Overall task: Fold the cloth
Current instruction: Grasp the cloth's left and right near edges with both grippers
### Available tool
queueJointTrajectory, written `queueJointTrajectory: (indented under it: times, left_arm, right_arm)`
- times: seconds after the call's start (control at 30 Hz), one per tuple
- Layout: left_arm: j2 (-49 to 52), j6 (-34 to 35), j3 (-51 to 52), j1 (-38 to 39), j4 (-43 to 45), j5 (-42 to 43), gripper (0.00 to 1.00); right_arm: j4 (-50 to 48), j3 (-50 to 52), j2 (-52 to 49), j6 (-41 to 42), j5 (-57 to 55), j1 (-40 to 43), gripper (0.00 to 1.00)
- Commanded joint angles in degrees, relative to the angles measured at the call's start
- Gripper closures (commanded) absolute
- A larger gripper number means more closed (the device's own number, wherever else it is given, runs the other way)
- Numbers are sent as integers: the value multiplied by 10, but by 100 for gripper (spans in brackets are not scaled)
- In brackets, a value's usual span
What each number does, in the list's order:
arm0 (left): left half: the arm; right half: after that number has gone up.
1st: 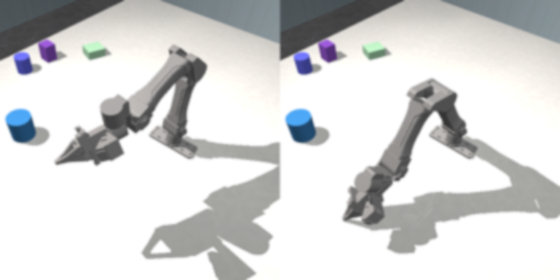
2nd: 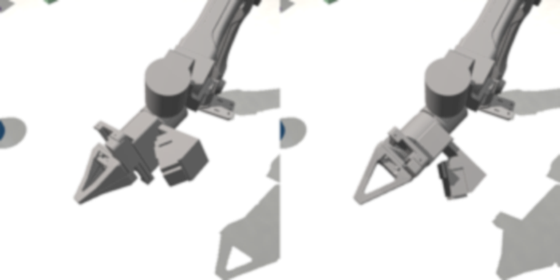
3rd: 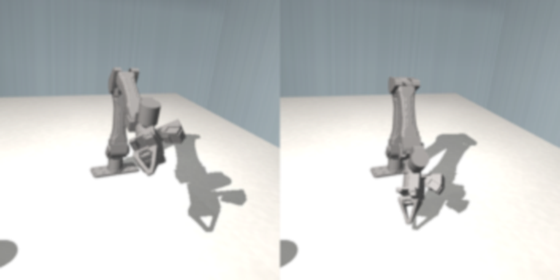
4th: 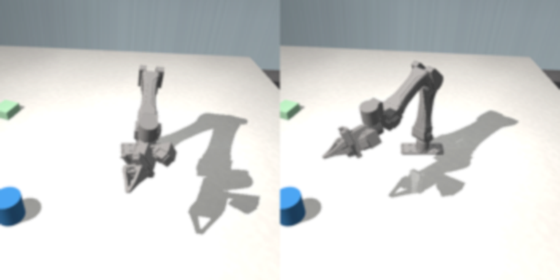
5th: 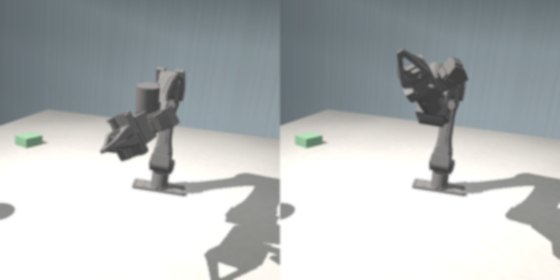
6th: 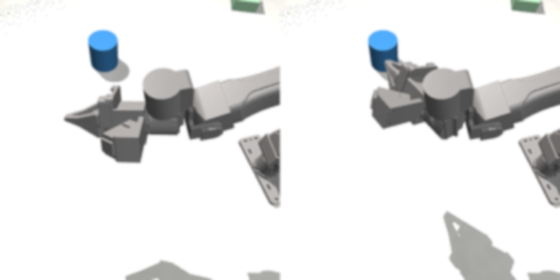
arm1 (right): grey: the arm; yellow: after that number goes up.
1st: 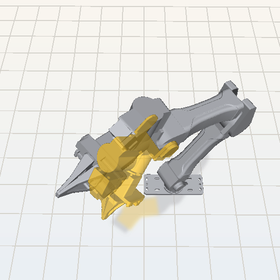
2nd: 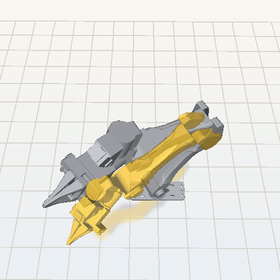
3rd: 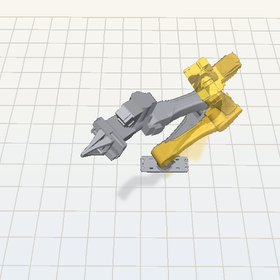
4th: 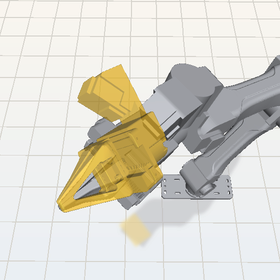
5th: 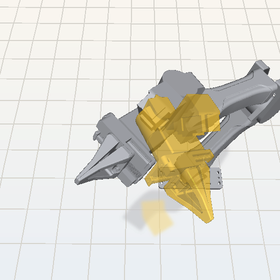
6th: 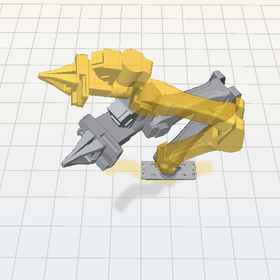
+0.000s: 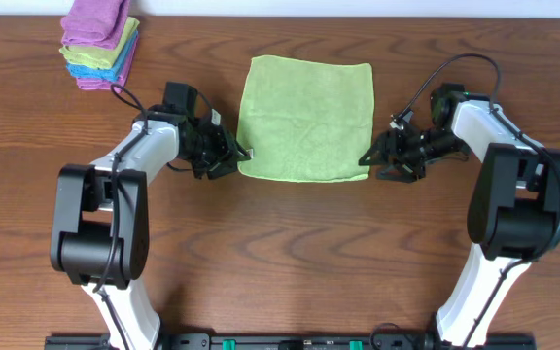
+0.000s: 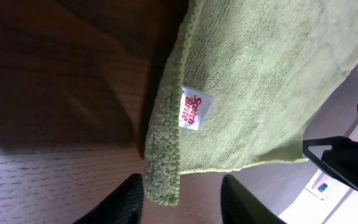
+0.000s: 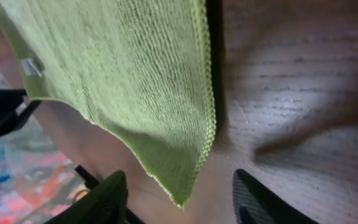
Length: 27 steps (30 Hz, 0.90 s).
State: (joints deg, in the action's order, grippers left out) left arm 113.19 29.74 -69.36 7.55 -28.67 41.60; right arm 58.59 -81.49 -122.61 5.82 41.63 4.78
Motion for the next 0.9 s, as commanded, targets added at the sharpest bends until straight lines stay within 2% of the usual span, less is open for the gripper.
queueJointTrajectory:
  times: [0.0,0.23,0.3,0.33,0.37,0.47,0.63,0.87]
  left_arm:
    - [10,5,-1,0,0,-2,64]
    - [10,5,-1,0,2,-7,68]
    - [10,4,-1,0,2,-11,67]
    - [10,3,-1,0,2,-11,61]
    - [10,2,-1,0,2,-11,59]
    - [10,-2,-1,0,2,-11,59]
    - [10,-7,-1,0,5,-12,58]
    - [10,-10,-1,0,19,-20,59]
  right_arm:
    - [-7,2,12,15,4,-19,57]
    - [-10,2,12,34,3,-49,56]
    - [-9,2,12,35,-1,-53,56]
    - [-4,2,12,36,-11,-53,56]
    - [5,2,12,38,-31,-52,57]
    - [24,2,12,40,-83,-42,55]
    - [45,2,12,45,-82,-35,53]
    - [26,2,12,71,-77,-57,53]
